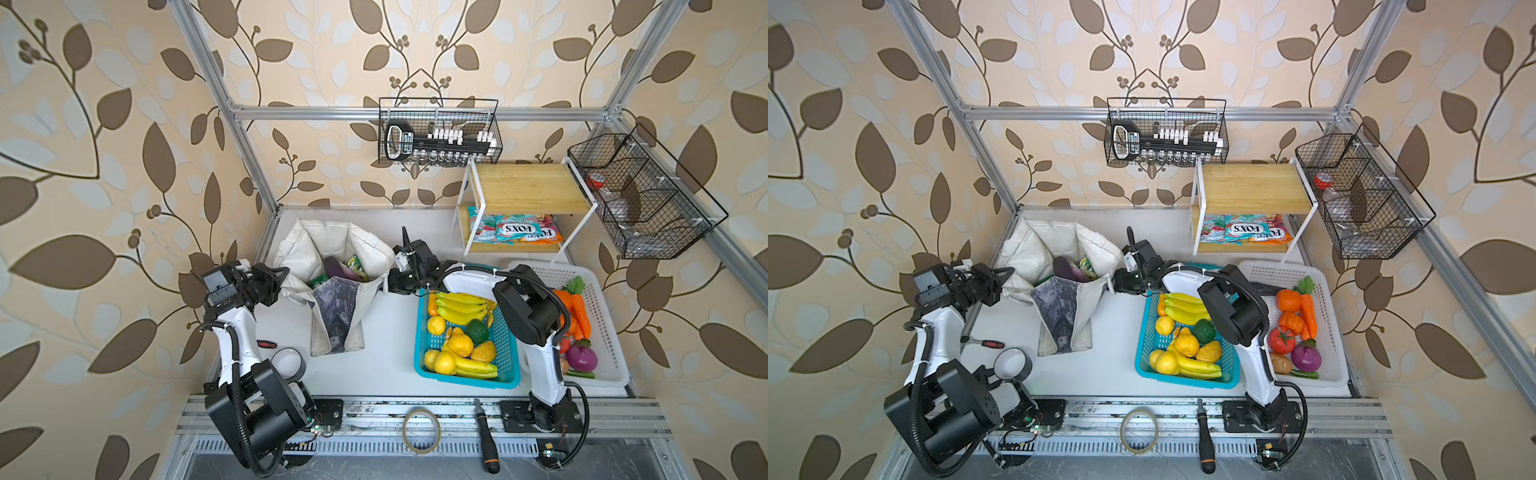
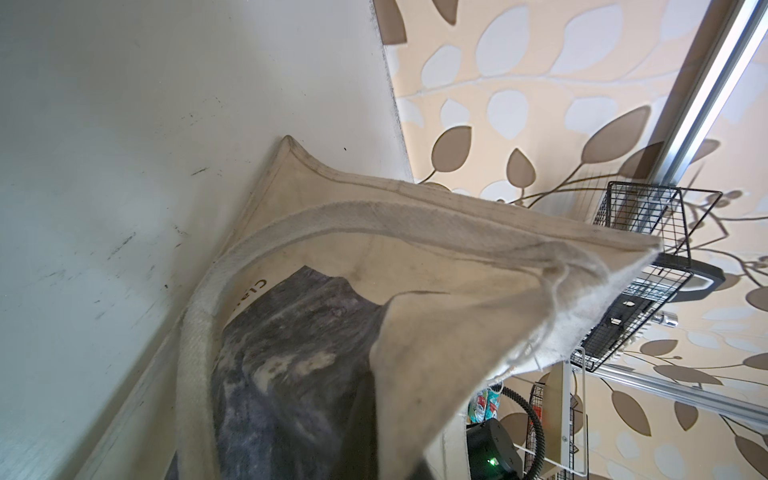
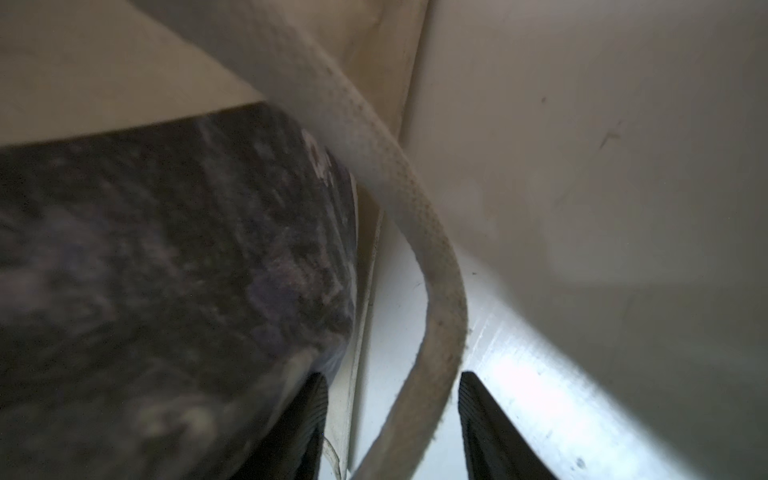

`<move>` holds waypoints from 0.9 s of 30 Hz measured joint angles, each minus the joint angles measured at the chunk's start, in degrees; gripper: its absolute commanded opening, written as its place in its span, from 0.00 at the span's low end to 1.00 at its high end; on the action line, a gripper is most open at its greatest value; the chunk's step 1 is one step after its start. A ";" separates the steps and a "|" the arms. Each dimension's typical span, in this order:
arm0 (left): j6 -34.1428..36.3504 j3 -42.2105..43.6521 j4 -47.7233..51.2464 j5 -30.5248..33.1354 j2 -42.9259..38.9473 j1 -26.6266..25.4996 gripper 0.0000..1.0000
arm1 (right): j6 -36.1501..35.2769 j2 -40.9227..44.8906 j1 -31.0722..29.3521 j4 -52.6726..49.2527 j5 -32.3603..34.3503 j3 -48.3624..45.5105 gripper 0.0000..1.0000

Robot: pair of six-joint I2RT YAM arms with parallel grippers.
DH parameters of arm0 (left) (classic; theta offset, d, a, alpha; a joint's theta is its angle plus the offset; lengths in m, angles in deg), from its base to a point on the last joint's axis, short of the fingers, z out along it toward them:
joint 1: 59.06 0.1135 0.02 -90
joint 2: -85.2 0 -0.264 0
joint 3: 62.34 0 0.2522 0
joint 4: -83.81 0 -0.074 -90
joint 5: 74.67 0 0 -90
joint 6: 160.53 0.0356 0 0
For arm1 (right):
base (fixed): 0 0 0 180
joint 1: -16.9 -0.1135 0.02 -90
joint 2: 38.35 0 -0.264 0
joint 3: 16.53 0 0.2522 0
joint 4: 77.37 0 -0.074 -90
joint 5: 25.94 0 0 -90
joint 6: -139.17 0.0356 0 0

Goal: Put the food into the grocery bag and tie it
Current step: 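Move the right gripper to the tote's white rope handle and grasp it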

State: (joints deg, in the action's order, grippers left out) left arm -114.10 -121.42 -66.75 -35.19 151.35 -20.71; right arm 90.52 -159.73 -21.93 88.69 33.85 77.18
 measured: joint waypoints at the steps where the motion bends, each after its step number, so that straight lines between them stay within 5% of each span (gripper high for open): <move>1: -0.11 0.02 -0.07 -0.02 0.00 0.00 0.00 | 0.09 -0.55 -0.11 0.04 -0.07 0.00 0.52; 8: -0.52 0.68 -0.94 -0.31 0.00 0.37 0.00 | 2.89 -2.01 -0.26 4.94 -1.92 -0.96 0.33; 12: -0.94 0.70 -1.16 -0.44 0.00 0.37 0.00 | 3.74 -1.16 -0.02 6.51 -1.36 -2.03 0.00; 21: -1.86 1.20 -2.51 -1.20 0.07 0.37 0.00 | 1.46 7.28 2.27 1.46 1.57 -5.62 0.00; 27: -3.45 0.90 -3.37 -2.01 0.33 -0.13 0.00 | -4.70 21.11 5.01 -7.96 10.29 -5.60 0.00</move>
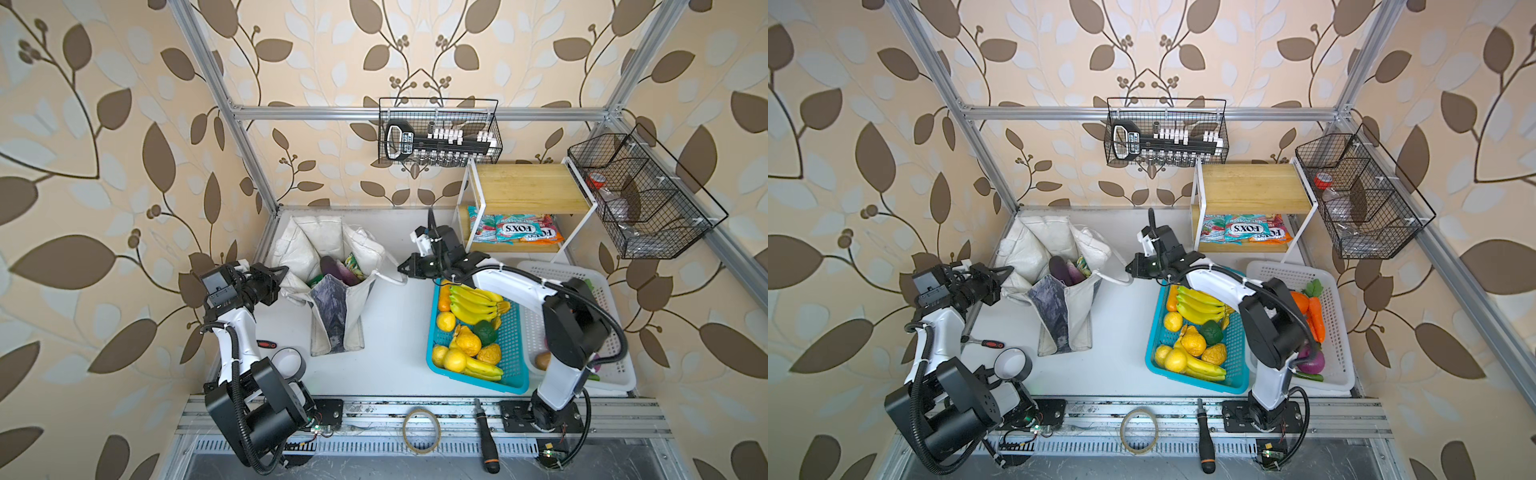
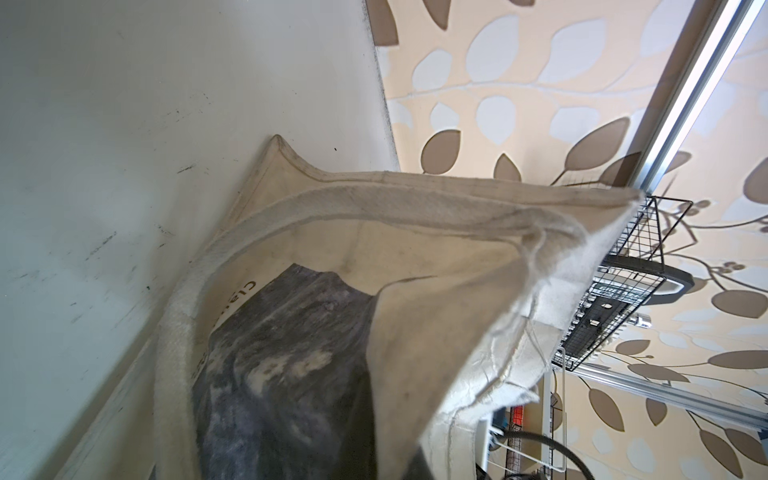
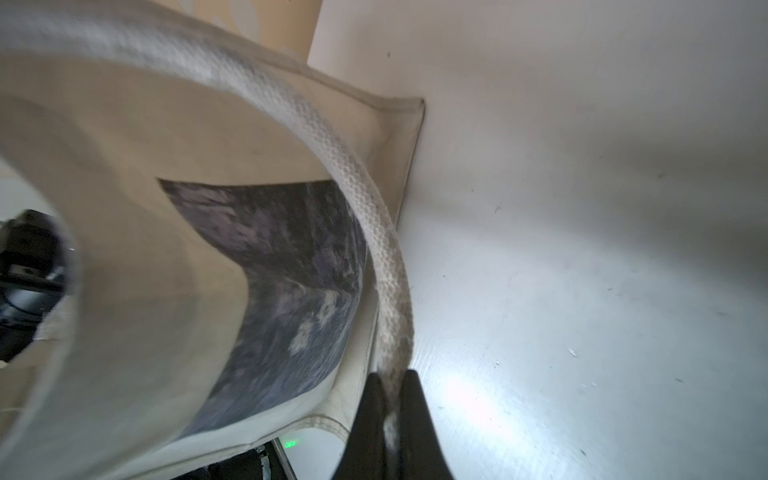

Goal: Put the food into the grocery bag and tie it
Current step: 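Move the right gripper to the tote's white rope handle and grasp it, then lift the rope handle with the right gripper while the left gripper holds the rim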

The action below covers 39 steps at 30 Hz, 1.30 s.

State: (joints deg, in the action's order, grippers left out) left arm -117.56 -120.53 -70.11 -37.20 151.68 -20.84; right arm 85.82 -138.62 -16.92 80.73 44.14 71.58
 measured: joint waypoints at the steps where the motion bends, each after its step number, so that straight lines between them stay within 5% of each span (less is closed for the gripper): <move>1: -0.70 -0.07 -0.35 0.00 -0.02 -0.37 0.00 | -1.07 2.64 0.63 -0.79 1.68 0.02 0.00; 8: -4.07 -1.14 -1.05 0.02 -1.27 -2.29 0.00 | -8.87 2.56 2.32 -5.75 4.74 14.58 0.00; 12: -4.96 -1.27 -1.05 0.13 -1.40 -3.76 0.00 | -10.60 1.62 1.60 -8.83 6.95 14.21 0.00; 24: -7.13 -10.23 0.31 3.72 -0.37 -24.57 0.00 | -13.99 1.84 -1.73 -18.84 9.86 29.64 0.00; 32: -7.04 -12.72 1.66 5.38 0.70 -26.56 0.03 | -14.82 1.95 -1.51 -24.55 10.73 38.03 0.00; 36: -4.74 -12.72 2.21 6.51 3.48 -26.56 0.22 | -15.26 1.88 -1.40 -28.28 11.19 42.73 0.00; 39: -2.25 -12.83 2.91 6.54 5.64 -26.56 0.57 | -15.30 1.88 -1.42 -29.88 11.26 45.29 0.00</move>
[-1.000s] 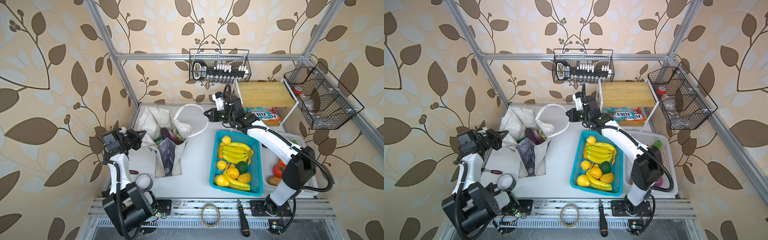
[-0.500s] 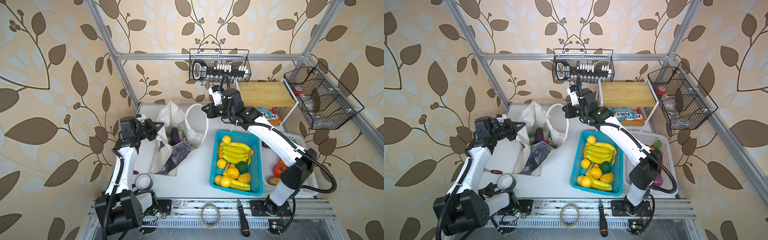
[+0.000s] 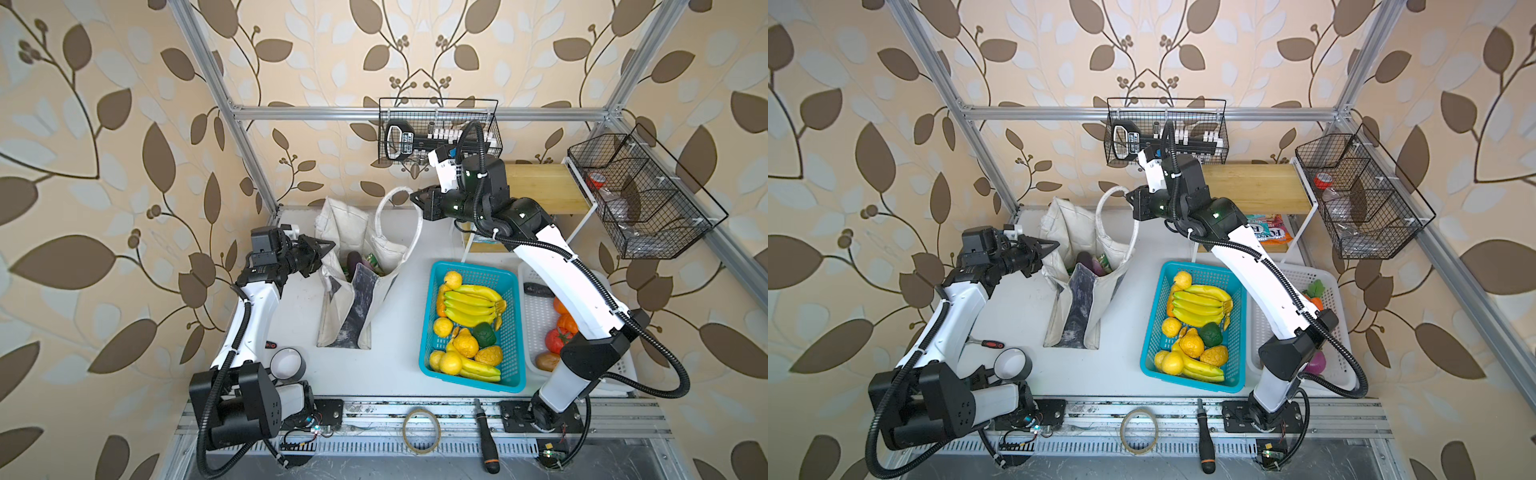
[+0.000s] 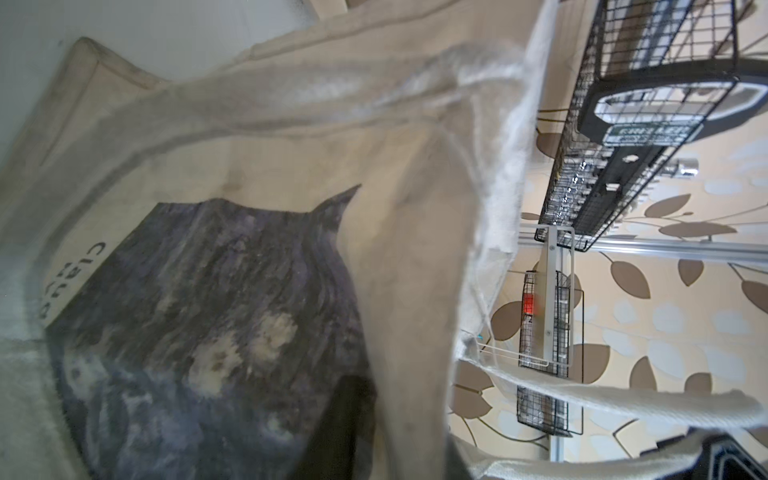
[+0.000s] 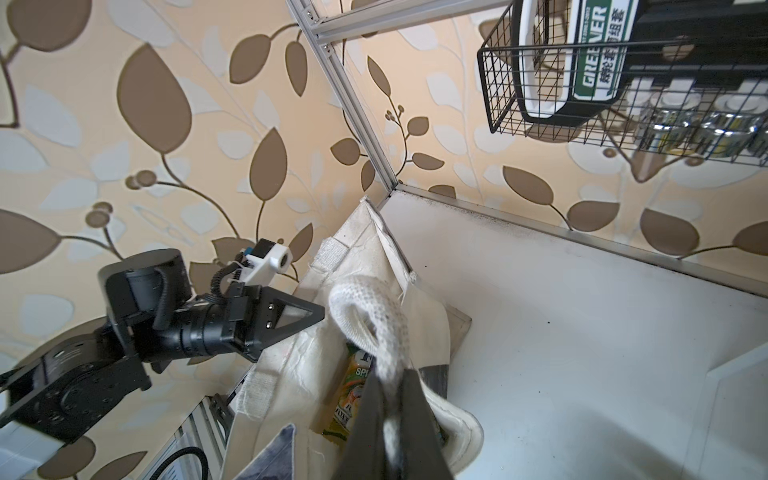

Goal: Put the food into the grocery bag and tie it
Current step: 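Lift the rope handle with the right gripper while the left gripper holds the rim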

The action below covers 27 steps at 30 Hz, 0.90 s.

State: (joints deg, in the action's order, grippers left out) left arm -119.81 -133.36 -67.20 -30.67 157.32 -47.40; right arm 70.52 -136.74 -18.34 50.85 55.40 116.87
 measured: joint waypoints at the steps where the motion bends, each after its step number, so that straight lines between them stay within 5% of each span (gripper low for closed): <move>1: 0.70 -0.02 0.39 0.04 0.59 0.00 0.69 | 0.00 -0.04 0.00 -0.83 -0.04 0.83 0.00; 4: 2.80 -0.07 2.54 0.79 1.40 0.83 0.86 | -0.66 -0.39 -0.28 -3.96 0.81 4.20 0.00; 13: 4.11 4.22 3.63 1.53 -2.56 17.38 0.99 | -0.63 -0.48 4.20 -5.84 -0.72 5.81 0.00; 22: -9.14 27.26 -14.69 1.68 -6.99 16.90 0.99 | -0.17 2.08 3.96 -0.50 -1.86 -7.96 0.00; 27: -12.85 31.26 -17.07 4.76 -7.72 14.14 0.99 | -0.20 2.43 3.96 0.68 -1.86 -10.27 0.00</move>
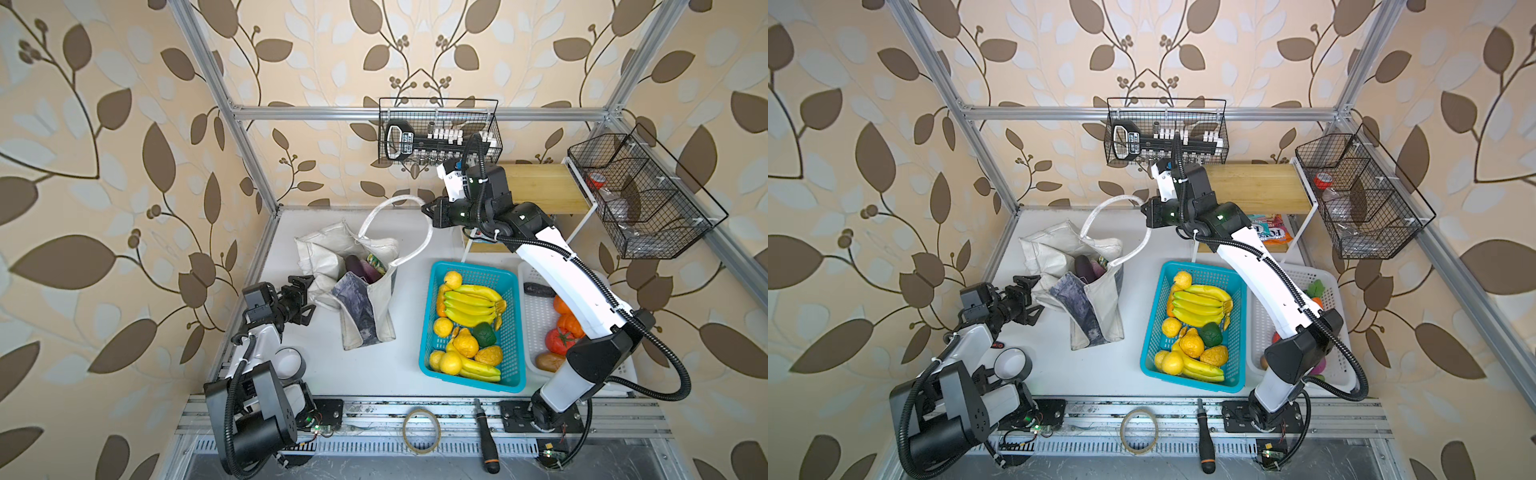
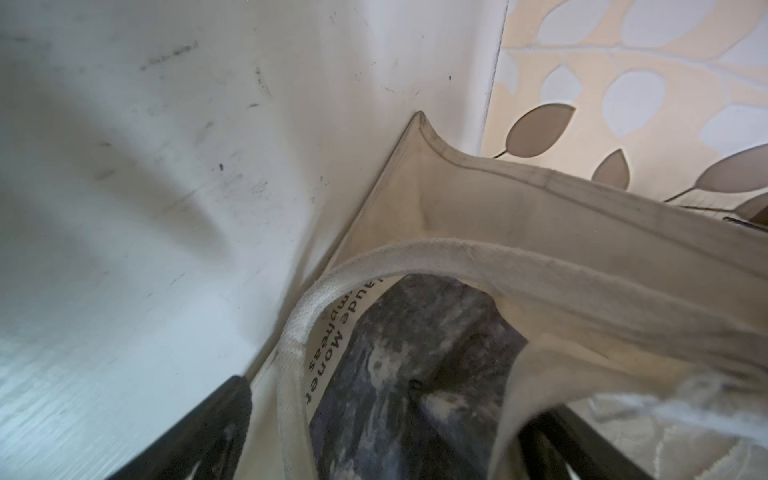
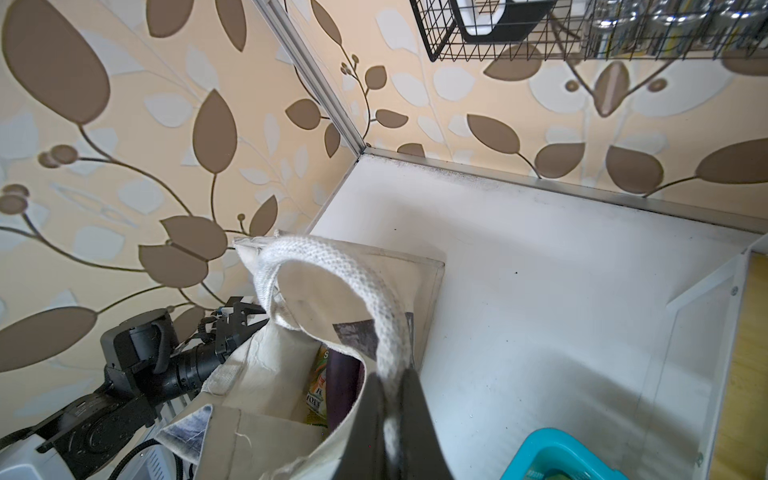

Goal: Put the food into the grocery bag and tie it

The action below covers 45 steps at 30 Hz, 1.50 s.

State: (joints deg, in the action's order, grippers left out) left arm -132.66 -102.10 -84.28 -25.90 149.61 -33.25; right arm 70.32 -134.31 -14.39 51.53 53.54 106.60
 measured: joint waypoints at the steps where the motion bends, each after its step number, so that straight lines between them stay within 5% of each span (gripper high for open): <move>1: 0.24 -0.59 0.68 0.81 -0.76 0.07 0.99 | 0.00 0.00 0.02 0.13 0.02 -0.04 0.00; 7: 1.25 -9.20 6.16 2.10 -3.52 4.17 0.99 | -0.44 0.44 0.85 0.22 0.50 -0.07 0.00; 13: 5.33 -30.86 12.90 0.59 -1.66 4.39 0.99 | -0.87 3.13 2.89 0.74 1.09 -2.82 0.00; 17: 8.81 -36.33 16.44 -0.15 -2.10 5.07 0.94 | -0.87 3.98 4.13 1.25 0.83 -5.29 0.00; 24: 9.31 -25.38 26.45 4.76 -5.11 6.54 0.65 | -0.90 3.96 5.31 1.95 -0.70 -6.49 0.00; 30: 1.66 -9.16 24.35 8.20 -6.38 6.54 0.55 | -0.90 3.96 5.33 2.93 -2.80 -6.49 0.00; 32: -0.70 -4.52 21.05 8.22 -6.91 6.47 0.59 | -0.90 3.96 5.40 3.10 -3.43 -6.49 0.00; 38: -7.96 2.84 7.23 8.31 -5.53 2.10 0.95 | -0.90 3.96 5.49 3.87 -4.42 -6.78 0.00; 45: -18.73 6.38 -13.97 9.07 6.40 -6.86 0.82 | -0.92 3.87 5.49 4.17 -4.57 -7.28 0.00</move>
State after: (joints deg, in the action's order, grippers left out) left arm -151.39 -95.72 -98.24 -16.83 156.01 -40.12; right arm 69.40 -130.44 -8.90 55.70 48.97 99.32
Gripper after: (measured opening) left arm 0.860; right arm 0.060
